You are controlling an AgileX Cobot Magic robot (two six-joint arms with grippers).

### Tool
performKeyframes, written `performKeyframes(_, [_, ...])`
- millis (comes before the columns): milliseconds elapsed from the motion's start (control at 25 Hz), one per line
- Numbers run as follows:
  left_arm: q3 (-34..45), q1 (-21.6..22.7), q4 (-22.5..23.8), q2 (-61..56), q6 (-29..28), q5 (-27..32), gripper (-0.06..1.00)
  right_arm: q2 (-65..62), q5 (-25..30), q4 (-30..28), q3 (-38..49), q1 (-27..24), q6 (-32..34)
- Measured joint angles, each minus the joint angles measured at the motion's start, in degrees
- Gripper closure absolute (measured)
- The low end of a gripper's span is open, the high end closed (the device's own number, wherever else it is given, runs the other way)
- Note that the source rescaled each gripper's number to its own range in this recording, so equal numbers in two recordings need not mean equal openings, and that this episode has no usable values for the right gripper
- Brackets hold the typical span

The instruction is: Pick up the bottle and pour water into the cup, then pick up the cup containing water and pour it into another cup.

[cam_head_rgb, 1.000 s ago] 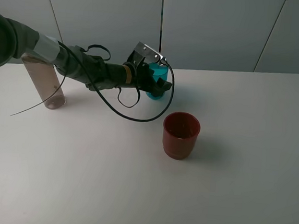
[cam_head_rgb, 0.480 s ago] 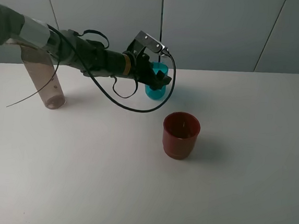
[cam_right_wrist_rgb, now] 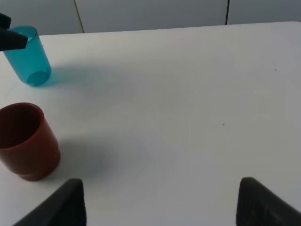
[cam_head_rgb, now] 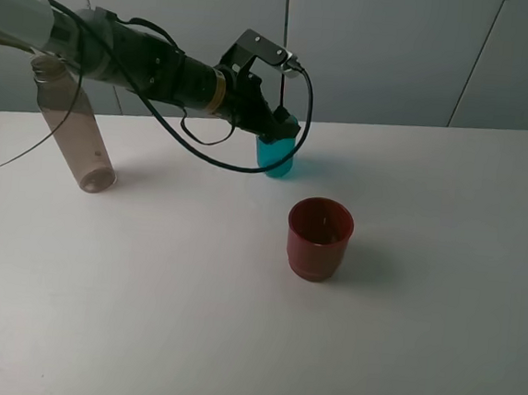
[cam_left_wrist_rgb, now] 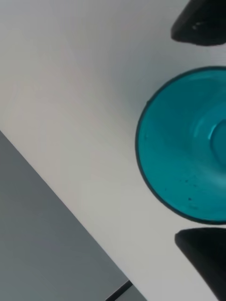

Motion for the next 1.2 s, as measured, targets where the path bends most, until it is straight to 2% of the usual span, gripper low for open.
performKeyframes(120, [1.22,0.0,2.11,-2.63,-4.06,0.0,-0.01,0.0,0.0,0.0,0.0,0.0,-0.32])
performKeyframes(440, [6.89,0.0,2.76,-9.68,-5.67,0.0,-0.03,0.0,0.0,0.0,0.0,0.0,-0.32])
performKeyframes(1200, [34.49,0.0,3.21,-48.72,-12.91,5.11,-0.03,0.0,0.0,0.0,0.0,0.0,0.0])
